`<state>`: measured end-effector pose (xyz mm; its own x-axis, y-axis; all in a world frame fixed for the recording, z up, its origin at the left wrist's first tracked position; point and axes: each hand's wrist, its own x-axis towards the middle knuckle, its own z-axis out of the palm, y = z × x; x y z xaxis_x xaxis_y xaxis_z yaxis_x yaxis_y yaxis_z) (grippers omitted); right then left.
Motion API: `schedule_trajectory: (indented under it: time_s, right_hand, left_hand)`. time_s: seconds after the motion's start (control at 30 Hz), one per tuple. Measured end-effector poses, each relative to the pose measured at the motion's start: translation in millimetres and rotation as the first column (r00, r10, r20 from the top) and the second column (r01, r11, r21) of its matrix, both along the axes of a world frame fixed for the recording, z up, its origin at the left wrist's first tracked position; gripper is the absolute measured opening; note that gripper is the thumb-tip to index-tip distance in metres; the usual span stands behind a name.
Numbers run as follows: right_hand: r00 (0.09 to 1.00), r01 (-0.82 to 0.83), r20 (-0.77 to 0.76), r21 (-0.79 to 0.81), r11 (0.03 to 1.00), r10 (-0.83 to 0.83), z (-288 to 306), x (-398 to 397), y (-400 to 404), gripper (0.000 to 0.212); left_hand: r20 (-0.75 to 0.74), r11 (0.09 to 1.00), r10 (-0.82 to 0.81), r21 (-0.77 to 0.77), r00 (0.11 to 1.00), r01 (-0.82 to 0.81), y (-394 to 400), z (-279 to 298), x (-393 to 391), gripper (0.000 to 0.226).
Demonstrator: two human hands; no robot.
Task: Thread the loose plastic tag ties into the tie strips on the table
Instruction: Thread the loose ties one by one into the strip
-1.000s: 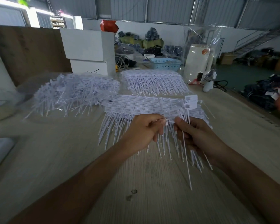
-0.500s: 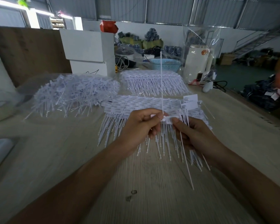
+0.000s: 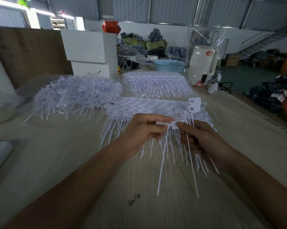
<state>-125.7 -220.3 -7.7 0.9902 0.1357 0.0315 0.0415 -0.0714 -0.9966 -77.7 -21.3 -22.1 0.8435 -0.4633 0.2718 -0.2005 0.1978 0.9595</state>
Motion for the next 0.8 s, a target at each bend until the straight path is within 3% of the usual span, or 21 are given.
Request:
schedule_trajectory:
  time_s: [0.4, 0.6, 0.7, 0.8]
  right_hand:
    - [1.000, -0.014, -0.011, 0.038, 0.999, 0.015, -2.1, 2.7, 0.8, 0.032]
    - [0.999, -0.039, -0.017, 0.063, 0.997, 0.040, -3.7, 2.9, 1.3, 0.032]
    - [0.999, -0.030, -0.037, 0.064, 0.998, 0.032, -3.5, 2.2, 2.7, 0.032]
    - [0.998, -0.016, -0.067, 0.054, 0.998, 0.020, -1.3, 0.8, 3.0, 0.035]
  left_hand:
    - [0.028, 0.999, 0.040, 0.015, 0.999, -0.041, 0.0, 2.5, -1.9, 0.029]
    - [-0.032, 0.996, 0.012, -0.090, 0.999, -0.015, -1.7, 3.9, -2.0, 0.073]
    - [0.034, 0.997, 0.079, -0.018, 0.996, -0.078, -0.6, 5.1, -2.8, 0.073]
    - [0.264, 0.943, 0.198, 0.211, 0.944, -0.257, 1.8, 4.7, -0.4, 0.072]
